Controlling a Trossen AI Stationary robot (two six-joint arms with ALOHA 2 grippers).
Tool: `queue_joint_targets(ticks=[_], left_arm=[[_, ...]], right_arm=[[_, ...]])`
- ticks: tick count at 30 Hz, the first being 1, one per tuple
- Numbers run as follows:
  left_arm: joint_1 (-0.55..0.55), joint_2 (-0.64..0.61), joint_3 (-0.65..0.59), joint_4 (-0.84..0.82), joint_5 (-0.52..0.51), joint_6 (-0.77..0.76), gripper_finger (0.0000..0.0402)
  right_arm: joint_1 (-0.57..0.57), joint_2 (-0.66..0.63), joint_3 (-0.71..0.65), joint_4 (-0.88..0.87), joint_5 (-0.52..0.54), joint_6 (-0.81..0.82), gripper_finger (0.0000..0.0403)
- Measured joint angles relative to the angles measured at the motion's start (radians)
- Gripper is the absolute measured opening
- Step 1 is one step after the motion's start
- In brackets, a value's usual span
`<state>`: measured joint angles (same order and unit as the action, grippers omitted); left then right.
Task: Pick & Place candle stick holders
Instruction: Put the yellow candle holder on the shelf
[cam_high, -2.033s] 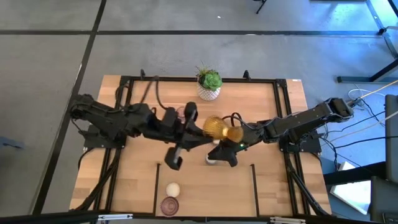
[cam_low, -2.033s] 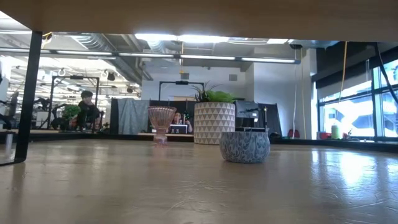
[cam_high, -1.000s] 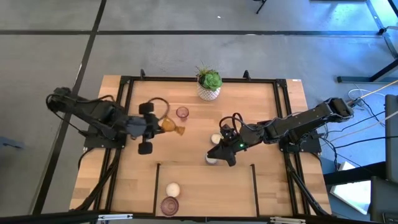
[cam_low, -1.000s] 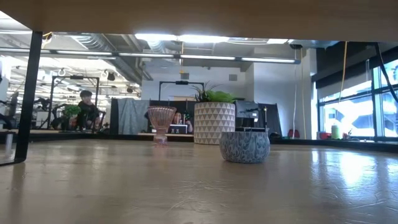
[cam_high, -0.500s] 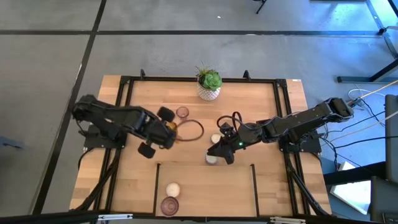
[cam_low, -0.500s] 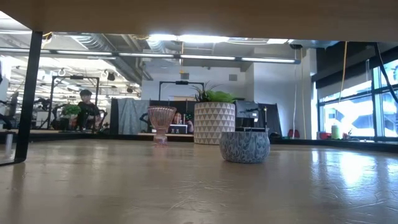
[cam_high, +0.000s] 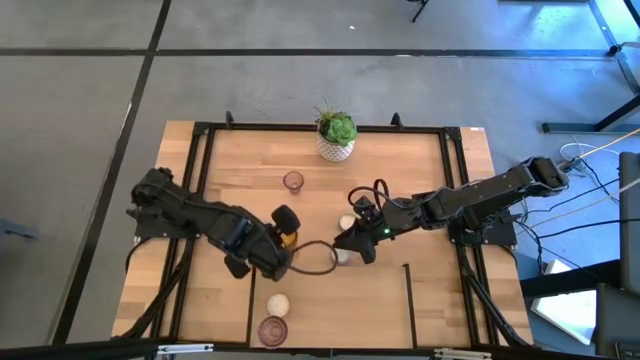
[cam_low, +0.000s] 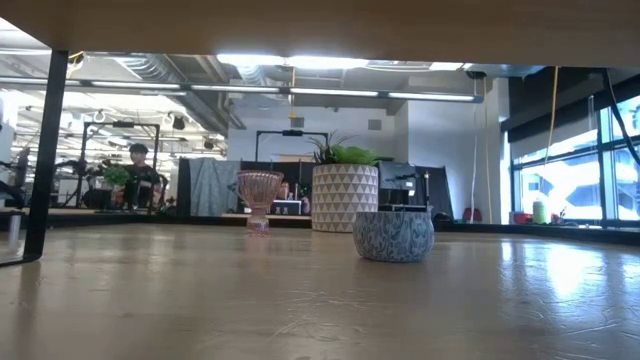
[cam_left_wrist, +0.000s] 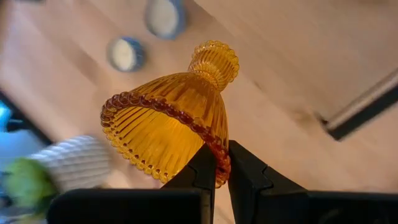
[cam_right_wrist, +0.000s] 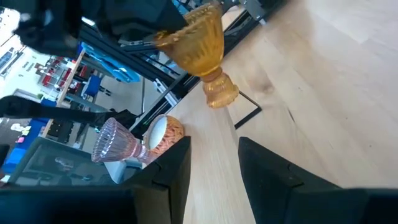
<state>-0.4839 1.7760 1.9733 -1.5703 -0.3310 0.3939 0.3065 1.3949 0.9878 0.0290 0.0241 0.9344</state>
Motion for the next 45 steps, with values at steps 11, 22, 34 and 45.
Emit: queue_joint_targets(ticks=[11,22,34,45], left_arm=[[-0.085,0.092,0.085,-0.001,-0.042,0.154,0.0016],[-0.123,0.103,0.085,-0.001,-0.063,0.195,0.0016],[-0.166,0.148,0.085,0.000,-0.141,0.207,0.0016],[-0.166,0.148,0.085,0.003,-0.118,0.186,0.0022]], right_arm=[[0.000,0.000,0.000,-0.007,0.007,0.000,0.0138],[0.003,0.000,0.000,-0.020,0.045,0.000,0.0138],[0.003,0.000,0.000,-0.026,0.062,0.009,0.0138],[0.003,0.000,0.000,-0.026,0.062,0.012,0.0138]])
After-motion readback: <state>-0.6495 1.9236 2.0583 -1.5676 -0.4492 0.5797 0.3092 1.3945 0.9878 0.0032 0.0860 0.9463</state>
